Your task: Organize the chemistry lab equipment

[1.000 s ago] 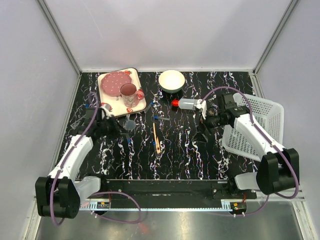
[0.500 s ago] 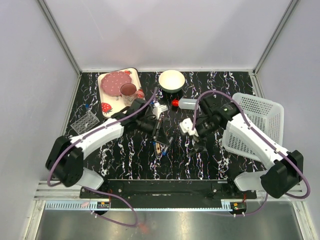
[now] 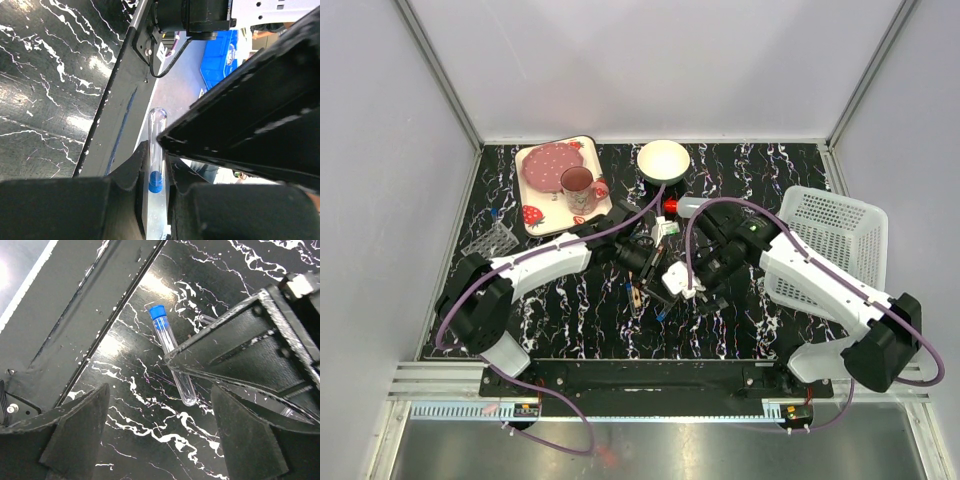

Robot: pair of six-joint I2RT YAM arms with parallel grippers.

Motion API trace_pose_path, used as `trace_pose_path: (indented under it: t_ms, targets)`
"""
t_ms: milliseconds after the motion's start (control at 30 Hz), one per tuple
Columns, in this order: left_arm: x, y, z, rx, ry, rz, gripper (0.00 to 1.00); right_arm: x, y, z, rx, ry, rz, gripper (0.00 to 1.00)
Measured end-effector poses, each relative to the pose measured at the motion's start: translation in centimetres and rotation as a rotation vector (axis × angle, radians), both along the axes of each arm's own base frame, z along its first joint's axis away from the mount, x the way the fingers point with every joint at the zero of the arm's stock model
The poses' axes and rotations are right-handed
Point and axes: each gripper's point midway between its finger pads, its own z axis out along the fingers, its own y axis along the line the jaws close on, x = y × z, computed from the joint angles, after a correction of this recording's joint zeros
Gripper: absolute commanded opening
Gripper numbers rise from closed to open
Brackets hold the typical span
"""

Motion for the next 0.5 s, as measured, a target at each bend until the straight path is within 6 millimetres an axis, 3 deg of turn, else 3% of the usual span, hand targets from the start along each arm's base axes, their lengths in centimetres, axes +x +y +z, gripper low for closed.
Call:
trace_pose_path:
  t_ms: [100,500]
  targets:
    - [0.1,-0.2,0.3,-0.013,-0.005,-0.005,0.12,-0.1,0.3,-0.7,-0.02,-0.018,0.012,0.77]
    - [-0.2,-0.4,0.7,-0.024,-0.002,-0.016,0.18,1.0,0.8,-2.0,-0.06,-0.089,0.009,0.29]
